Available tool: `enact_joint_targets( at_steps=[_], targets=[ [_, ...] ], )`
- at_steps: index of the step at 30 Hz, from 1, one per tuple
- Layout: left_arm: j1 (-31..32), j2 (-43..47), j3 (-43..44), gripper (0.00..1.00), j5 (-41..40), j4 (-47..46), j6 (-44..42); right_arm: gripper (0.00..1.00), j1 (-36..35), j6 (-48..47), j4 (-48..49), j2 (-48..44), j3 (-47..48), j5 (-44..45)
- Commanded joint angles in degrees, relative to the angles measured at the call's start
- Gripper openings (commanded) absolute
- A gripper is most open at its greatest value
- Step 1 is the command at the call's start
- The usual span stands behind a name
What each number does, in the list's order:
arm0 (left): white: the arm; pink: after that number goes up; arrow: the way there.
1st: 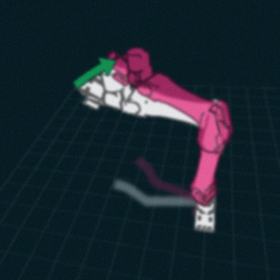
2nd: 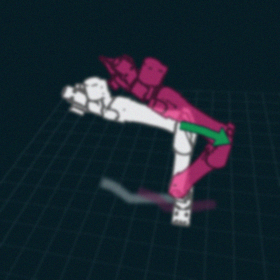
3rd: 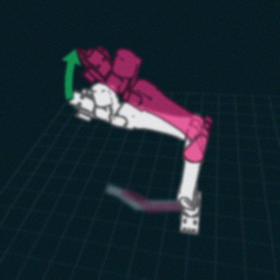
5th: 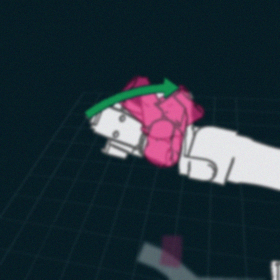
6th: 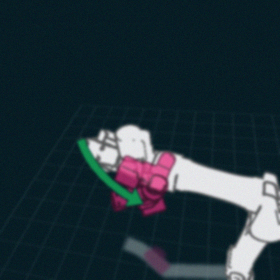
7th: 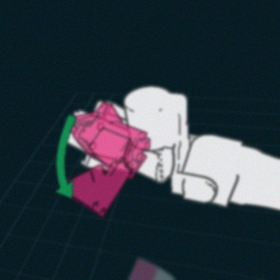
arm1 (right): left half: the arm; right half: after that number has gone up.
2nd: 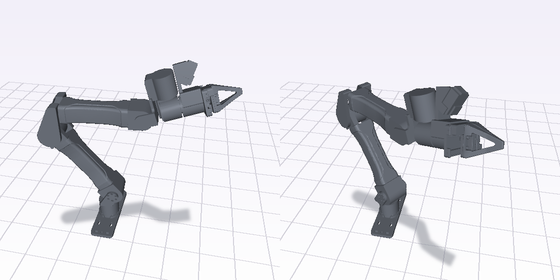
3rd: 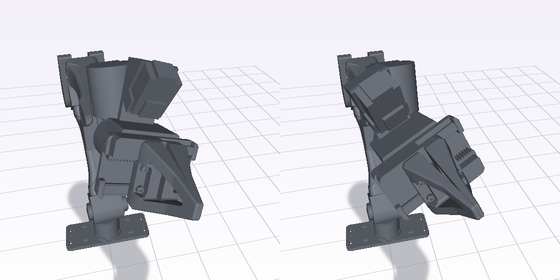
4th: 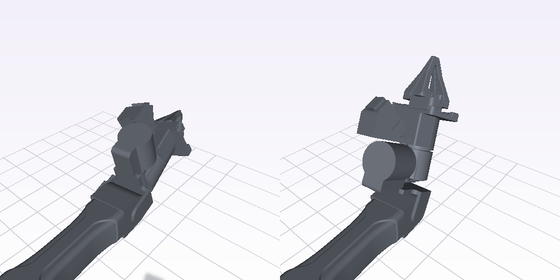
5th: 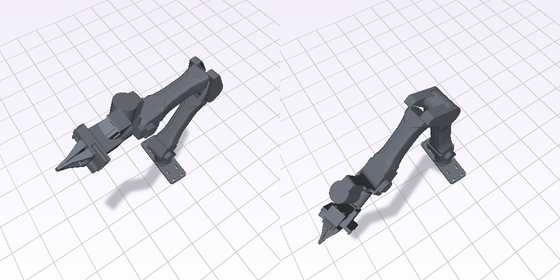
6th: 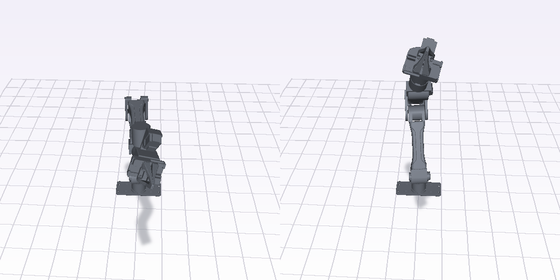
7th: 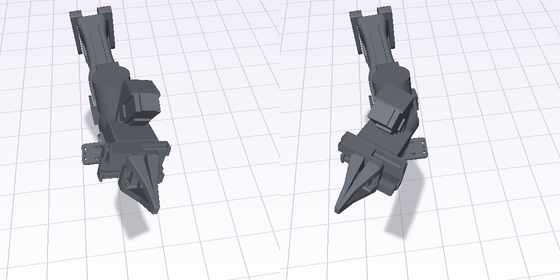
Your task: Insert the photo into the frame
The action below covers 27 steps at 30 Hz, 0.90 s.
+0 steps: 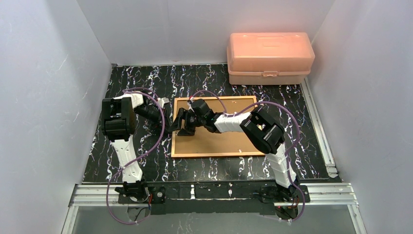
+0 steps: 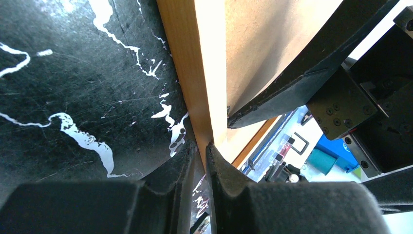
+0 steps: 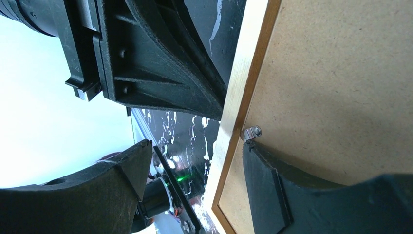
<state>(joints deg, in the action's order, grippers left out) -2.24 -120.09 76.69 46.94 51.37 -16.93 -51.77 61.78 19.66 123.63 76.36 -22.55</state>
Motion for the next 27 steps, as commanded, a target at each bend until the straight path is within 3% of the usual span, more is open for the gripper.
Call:
enact_joint_targets(
  at_steps=[1,27],
  targets=[
    [0.74,2.14,0.16,0.13,2.39,0.68,-0.6,0.76,-0.47,-0.33,0.16,2.01,2.06,0.88],
    [0.74,2.61,0.21,0.12,2.4,1.05,-0.95,0.76,-0.78,-1.37,-0.52,2.24,4.78,1.12]
  ],
)
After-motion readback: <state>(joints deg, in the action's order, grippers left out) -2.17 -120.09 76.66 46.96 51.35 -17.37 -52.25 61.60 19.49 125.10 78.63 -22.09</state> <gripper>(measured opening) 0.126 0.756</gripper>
